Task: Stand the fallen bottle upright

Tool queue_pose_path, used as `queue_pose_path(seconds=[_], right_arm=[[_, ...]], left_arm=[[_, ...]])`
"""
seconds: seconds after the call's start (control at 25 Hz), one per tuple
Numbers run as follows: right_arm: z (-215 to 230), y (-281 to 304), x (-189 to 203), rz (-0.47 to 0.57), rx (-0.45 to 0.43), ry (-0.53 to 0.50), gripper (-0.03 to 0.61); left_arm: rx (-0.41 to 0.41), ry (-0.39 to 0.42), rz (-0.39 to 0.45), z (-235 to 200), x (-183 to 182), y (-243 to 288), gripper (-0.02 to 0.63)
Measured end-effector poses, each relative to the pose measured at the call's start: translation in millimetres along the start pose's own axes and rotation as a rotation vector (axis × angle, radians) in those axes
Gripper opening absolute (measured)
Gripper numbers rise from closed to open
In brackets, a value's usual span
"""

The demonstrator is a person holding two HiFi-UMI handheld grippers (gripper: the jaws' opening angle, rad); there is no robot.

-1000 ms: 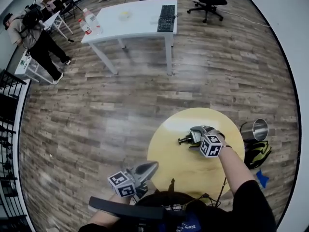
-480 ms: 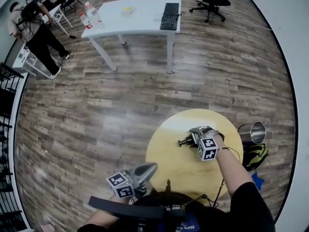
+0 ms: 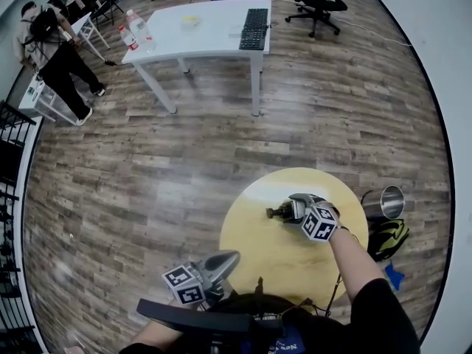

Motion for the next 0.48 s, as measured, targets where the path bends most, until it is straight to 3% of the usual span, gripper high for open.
queue_pose_path(seconds=[0.24,0.48], right_arm=[[22,-10,0,0.209,0.051,0.220,0.391],[27,-18,18,0.376,0.071,0.353,0.391]], left_arm=[[0.015,0.003,-0.012,8,-2,13,0.009],[0.019,0.023,-0.025,13,0,20,0.009]])
Point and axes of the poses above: the fingertips, and each gripper's own axes: y forward along the fingers, z to its right, x out of its underside, the point moved 6 cm from there along -y, backward along the fingers, and after that the axes turned 12 degrees about y, right-handed, at the moved point
